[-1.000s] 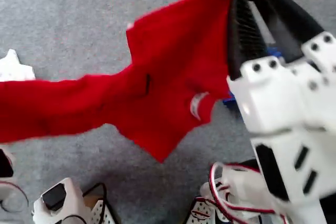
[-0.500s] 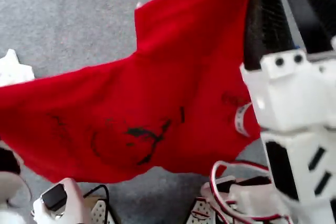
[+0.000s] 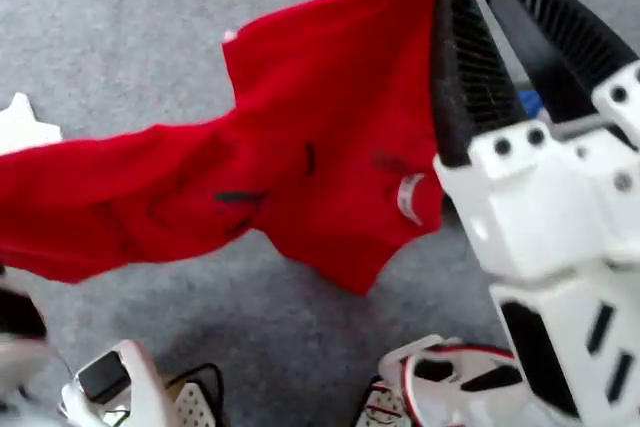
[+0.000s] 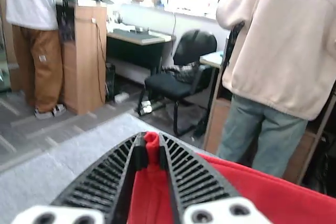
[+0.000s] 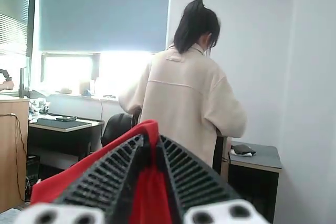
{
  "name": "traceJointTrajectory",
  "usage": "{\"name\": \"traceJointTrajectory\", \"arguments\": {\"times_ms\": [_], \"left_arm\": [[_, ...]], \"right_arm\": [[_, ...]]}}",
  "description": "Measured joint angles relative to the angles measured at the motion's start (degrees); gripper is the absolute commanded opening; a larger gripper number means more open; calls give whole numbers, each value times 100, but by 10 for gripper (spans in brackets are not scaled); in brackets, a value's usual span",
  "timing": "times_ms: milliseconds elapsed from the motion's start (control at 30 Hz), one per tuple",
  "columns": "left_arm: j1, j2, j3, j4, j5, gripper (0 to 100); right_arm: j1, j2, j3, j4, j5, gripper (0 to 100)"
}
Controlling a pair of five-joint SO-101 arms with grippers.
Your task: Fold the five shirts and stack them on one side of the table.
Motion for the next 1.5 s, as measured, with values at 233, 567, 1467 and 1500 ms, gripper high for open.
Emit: {"name": "traceJointTrajectory", "arguments": {"times_ms": [233,567,1467,1500], "left_arm": [[-9,-1222,466,-18,-510,29],[-9,-1881,1556,-44,-651,30],[1354,2013,7385,-8844,-589,29],[1354,2303,7209,-8844,-598,29]], "right_arm": [[-18,-475,26,0,105,13],[-26,-466,466,202,123,13],[721,3921,4070,-5503,290,14],[721,4097,3833,-5486,290,14]]}}
